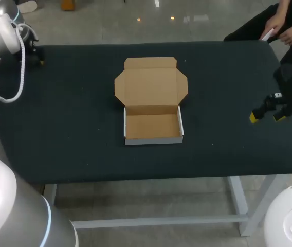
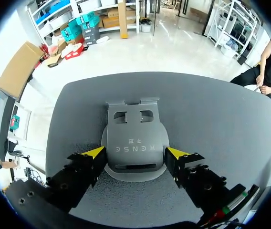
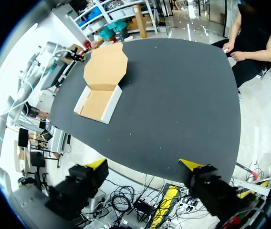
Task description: Assemble the packaging by folding the flat box into shape, placing the metal phone stand inside, and closing the box properly
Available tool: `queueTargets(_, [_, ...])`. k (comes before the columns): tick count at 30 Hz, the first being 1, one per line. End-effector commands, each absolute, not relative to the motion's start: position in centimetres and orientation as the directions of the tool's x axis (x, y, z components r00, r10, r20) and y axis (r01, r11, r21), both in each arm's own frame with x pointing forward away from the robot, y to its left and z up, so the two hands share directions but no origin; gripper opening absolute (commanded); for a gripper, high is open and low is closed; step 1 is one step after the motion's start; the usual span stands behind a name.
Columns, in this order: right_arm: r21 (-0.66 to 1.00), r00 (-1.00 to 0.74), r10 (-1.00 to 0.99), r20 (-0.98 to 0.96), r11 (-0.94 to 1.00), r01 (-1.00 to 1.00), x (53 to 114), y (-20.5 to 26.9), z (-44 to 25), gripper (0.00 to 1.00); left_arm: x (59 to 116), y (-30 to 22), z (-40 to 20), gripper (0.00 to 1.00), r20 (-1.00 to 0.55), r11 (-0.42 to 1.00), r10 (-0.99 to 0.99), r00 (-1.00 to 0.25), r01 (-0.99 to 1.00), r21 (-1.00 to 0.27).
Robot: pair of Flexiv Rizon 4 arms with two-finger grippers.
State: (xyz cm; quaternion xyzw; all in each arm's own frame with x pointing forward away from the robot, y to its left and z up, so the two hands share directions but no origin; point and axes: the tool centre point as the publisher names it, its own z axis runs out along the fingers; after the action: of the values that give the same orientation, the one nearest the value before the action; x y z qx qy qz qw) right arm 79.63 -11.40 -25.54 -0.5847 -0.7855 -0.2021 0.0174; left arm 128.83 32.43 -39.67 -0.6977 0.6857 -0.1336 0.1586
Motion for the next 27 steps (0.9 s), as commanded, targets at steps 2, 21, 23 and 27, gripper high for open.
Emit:
queueTargets(2, [0.294,-0.317,0.91,0.267,0.237,0.926,79.6,-11.5,-25.3,1.0,130.3,32.8,-40.4,0.8,-0.028,-0.023,-0.999,0.027,-0.989,-0.146])
queueTargets(21, [0.294,-0.317,0.91,0.267,0.237,0.926,79.6,-11.5,-25.3,1.0,129.6,32.7,-39.5,0.0,-0.019,-0.02,-1.0,0.025,-0.979,-0.202])
queueTargets(23, [0.294,-0.317,0.91,0.267,0.237,0.926,79.6,-11.5,-25.3,1.0,129.4,32.7,-39.2,0.0,-0.016,-0.019,-1.0,0.023,-0.976,-0.216])
queueTargets(27, [0.294,-0.317,0.91,0.267,0.237,0.926,79.6,-11.5,-25.3,1.0,128.9,32.8,-38.4,0.0,-0.021,-0.015,-1.0,0.02,-0.972,-0.236])
